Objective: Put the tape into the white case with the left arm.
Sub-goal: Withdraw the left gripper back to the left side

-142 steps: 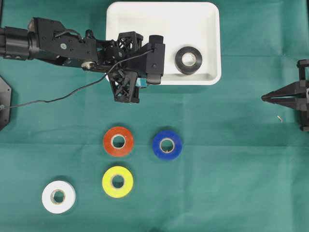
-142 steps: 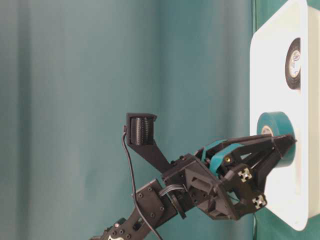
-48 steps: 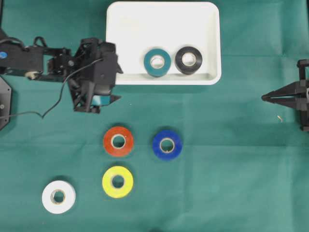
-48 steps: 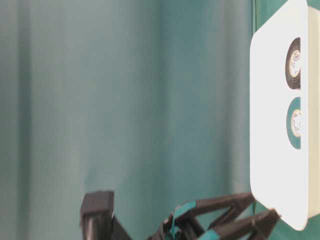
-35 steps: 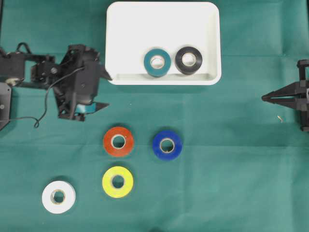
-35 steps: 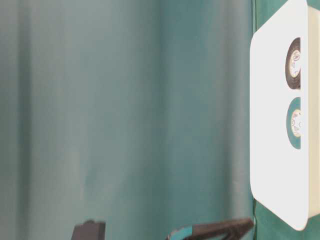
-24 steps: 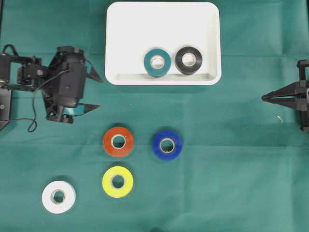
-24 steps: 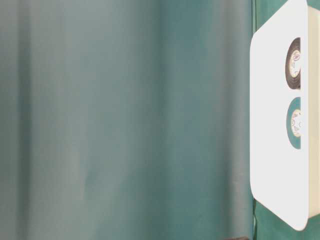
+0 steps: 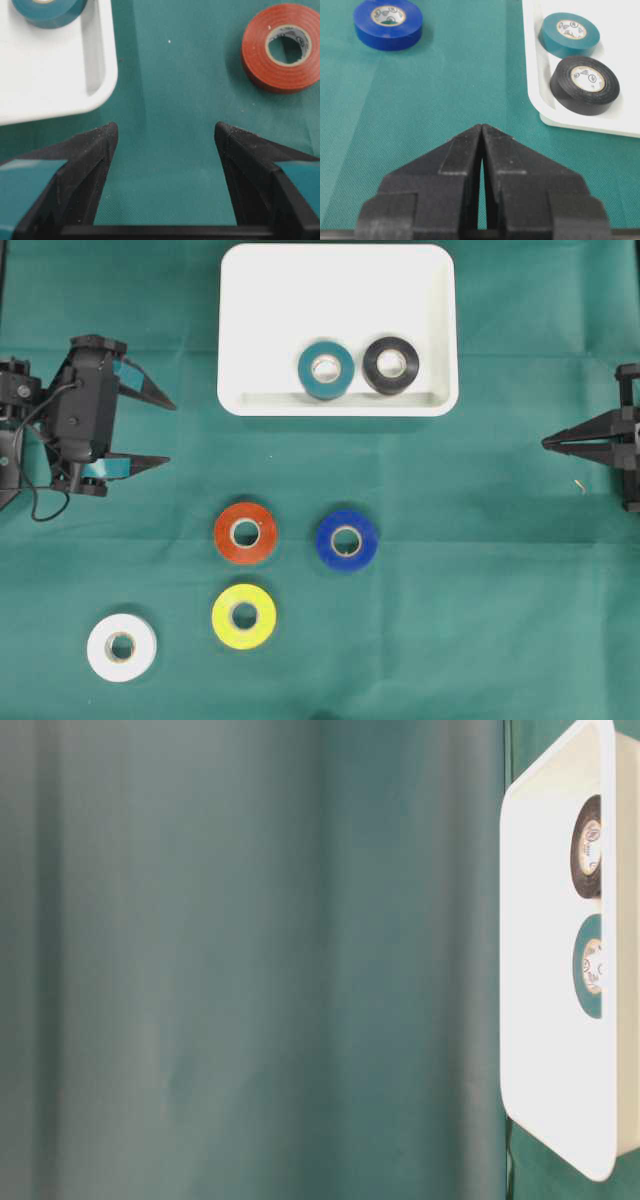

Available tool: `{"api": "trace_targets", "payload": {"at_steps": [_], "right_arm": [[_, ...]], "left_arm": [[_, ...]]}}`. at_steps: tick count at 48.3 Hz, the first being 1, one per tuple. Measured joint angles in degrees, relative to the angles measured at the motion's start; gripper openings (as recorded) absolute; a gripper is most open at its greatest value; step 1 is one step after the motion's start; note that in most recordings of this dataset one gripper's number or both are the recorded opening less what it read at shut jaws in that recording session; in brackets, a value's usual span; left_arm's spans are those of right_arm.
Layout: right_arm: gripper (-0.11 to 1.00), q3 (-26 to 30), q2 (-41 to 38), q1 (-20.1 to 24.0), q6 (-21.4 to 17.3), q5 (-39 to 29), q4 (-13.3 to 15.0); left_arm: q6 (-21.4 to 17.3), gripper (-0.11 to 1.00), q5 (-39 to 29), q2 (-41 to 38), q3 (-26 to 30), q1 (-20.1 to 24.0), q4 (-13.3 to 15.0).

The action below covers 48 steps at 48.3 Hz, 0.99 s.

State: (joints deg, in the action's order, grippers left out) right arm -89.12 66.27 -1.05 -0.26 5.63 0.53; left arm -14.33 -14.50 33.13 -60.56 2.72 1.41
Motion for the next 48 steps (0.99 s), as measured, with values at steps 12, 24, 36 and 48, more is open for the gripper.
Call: {"api": "trace_targets", "payload": {"at_steps": [12, 24, 36, 48], "right_arm": [[-0.09, 0.0, 0.0, 0.0, 0.1, 0.0, -0.1], [-0.09, 0.0, 0.0, 0.0, 0.0, 0.0, 0.0], [-0.09, 0.0, 0.0, 0.0, 0.0, 0.0, 0.0], [-0.09, 0.0, 0.0, 0.1, 0.0, 0.0, -0.1]], "left_arm": [[0.0, 0.77, -0.1, 0.3, -0.4, -0.5, 0.0], [0.0, 0.77, -0.1, 0.1, -0.4, -1.1, 0.0], [0.0, 0.77, 0.0, -0.7, -0.4, -4.2, -0.1], [-0.2, 0.77, 0.0, -2.4, -0.4, -7.6, -0.1]]}}
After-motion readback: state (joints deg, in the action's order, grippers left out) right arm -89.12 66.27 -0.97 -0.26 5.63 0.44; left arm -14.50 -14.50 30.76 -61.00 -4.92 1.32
